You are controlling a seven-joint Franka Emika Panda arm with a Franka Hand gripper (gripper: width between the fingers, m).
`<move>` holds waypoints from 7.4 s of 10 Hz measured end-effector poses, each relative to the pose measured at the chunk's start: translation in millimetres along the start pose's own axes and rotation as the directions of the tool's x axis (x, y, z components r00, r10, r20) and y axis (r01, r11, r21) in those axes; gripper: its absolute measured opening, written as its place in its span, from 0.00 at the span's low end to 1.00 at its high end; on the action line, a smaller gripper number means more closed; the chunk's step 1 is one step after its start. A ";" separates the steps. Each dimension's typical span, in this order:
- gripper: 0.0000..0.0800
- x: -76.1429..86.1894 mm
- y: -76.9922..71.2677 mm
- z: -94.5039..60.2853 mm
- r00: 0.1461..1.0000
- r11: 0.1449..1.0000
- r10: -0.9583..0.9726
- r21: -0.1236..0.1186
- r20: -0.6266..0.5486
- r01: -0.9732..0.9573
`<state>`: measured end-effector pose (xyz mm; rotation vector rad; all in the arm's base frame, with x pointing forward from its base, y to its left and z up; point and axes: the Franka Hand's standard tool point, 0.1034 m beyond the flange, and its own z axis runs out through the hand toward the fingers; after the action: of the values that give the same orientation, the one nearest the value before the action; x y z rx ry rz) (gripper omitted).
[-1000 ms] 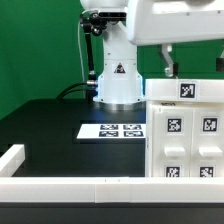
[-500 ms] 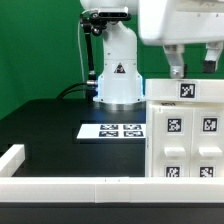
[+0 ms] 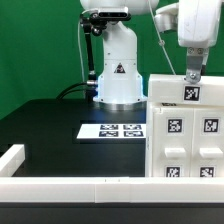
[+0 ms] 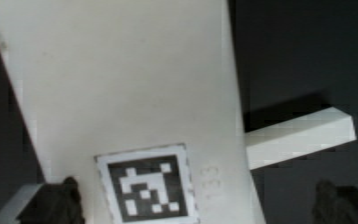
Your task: Assemble cabinet
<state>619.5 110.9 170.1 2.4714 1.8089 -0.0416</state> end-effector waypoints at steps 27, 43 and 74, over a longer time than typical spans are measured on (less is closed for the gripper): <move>0.69 -10.9 -4.9 14.1 0.090 0.083 0.994 0.090 0.068 -0.992; 0.69 -8.4 6.3 14.5 -0.984 -1.000 0.009 0.019 0.179 -0.005; 0.81 -9.0 4.4 -2.7 0.948 0.948 0.316 0.048 -0.036 -0.314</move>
Offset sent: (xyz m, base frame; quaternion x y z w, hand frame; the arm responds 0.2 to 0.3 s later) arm -0.0010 0.0013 0.0040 0.0049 -0.0059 -0.0015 1.0000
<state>620.9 101.2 173.5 2.7783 1.4168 -0.0060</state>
